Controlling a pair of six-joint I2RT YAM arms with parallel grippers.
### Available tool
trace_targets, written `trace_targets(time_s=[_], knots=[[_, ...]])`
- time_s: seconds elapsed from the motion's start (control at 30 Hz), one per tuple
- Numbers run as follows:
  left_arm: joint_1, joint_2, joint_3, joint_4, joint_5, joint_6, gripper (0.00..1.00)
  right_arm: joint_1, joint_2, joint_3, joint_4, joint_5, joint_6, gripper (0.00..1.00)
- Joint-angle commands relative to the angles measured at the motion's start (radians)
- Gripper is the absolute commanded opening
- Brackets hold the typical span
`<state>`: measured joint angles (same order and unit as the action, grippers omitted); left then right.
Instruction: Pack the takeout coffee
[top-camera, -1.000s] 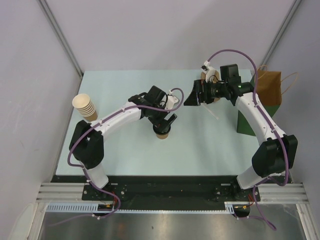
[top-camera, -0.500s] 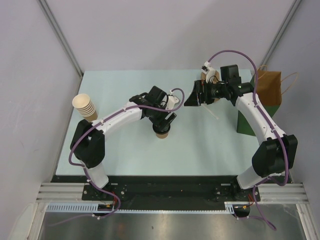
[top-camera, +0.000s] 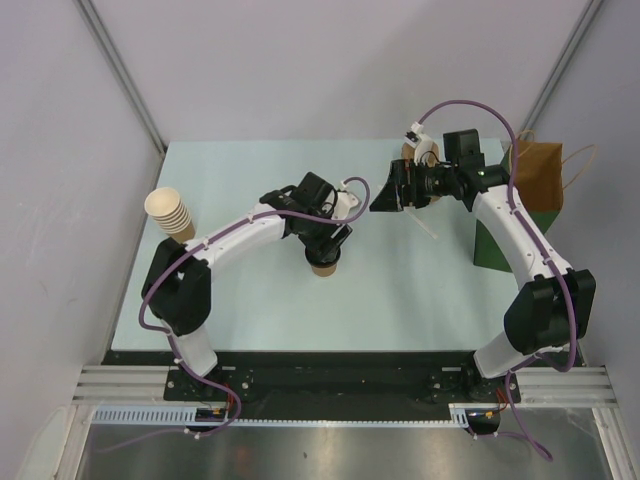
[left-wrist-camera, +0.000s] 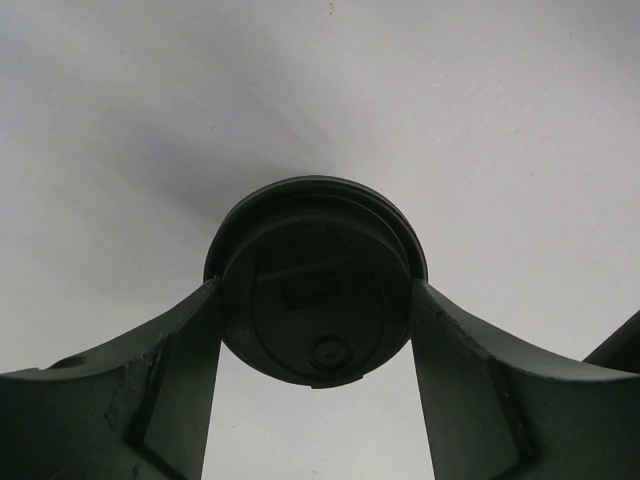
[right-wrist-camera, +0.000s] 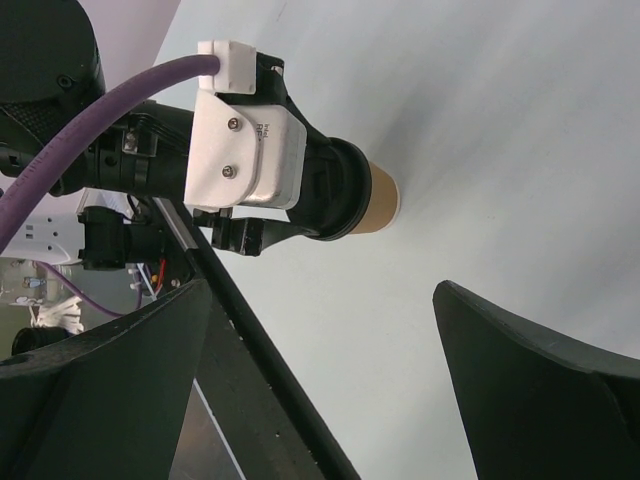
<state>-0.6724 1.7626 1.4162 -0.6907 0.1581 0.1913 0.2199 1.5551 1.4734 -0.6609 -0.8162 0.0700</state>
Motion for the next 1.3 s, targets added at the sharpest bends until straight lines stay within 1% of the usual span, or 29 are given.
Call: trace_targets(time_s=[0.0,0.1,0.2,0.23,0.27,0.3,0.37,0.4,0.47,0.5,0.6,0.7,0.8,1.07,1.17,1.2,1.27], knots=[[-0.004,-0.038,0.023,-0.018,-0.058,0.03,0.39,-0.008,-0.026,-0.001,0.027,-0.02,0.002,1.0],[0.025,-0.06,0.049,-0.049,-0.068,0.039,0.35,-0.008,-0.027,-0.001,0.027,-0.02,0.002,1.0],[0.101,-0.068,0.098,-0.084,-0.086,0.065,0.34,-0.01,-0.027,-0.001,0.026,-0.02,0.002,1.0],[0.155,-0.066,0.124,-0.096,-0.103,0.086,0.34,-0.01,-0.026,-0.001,0.026,-0.02,0.002,1.0],[0.184,-0.063,0.136,-0.101,-0.107,0.095,0.33,-0.01,-0.026,-0.001,0.029,-0.021,0.001,1.0],[0.247,-0.057,0.153,-0.105,-0.112,0.105,0.33,-0.011,-0.024,-0.001,0.027,-0.021,0.002,0.99],[0.313,-0.025,0.207,-0.124,-0.104,0.119,0.33,-0.01,-0.021,-0.001,0.032,-0.023,0.004,1.0],[0.376,-0.014,0.223,-0.128,-0.098,0.122,0.33,-0.01,-0.021,-0.001,0.03,-0.021,0.005,1.0],[0.431,0.024,0.273,-0.121,-0.091,0.123,0.33,-0.01,-0.02,-0.001,0.033,-0.021,0.007,1.0],[0.479,0.038,0.285,-0.115,-0.086,0.123,0.33,-0.01,-0.018,-0.001,0.035,-0.02,0.007,1.0],[0.551,0.087,0.328,-0.081,-0.074,0.108,0.33,-0.01,-0.013,-0.001,0.037,-0.02,0.007,1.0],[0.595,0.126,0.336,-0.041,-0.06,0.077,0.32,-0.01,-0.012,-0.001,0.037,-0.02,0.011,1.0],[0.616,0.158,0.329,-0.012,-0.054,0.051,0.33,-0.011,-0.006,0.001,0.04,-0.021,0.014,1.0],[0.632,0.196,0.271,0.039,-0.057,0.03,0.33,-0.01,0.002,0.001,0.043,-0.028,0.019,1.0],[0.636,0.195,0.242,0.056,-0.054,0.019,0.37,-0.011,0.0,-0.001,0.044,-0.026,0.019,1.0],[0.636,0.196,0.237,0.056,-0.051,0.017,0.42,-0.011,-0.001,-0.001,0.043,-0.026,0.017,1.0],[0.636,0.195,0.231,0.053,-0.043,0.01,0.49,-0.01,-0.006,0.001,0.043,-0.026,0.017,1.0]])
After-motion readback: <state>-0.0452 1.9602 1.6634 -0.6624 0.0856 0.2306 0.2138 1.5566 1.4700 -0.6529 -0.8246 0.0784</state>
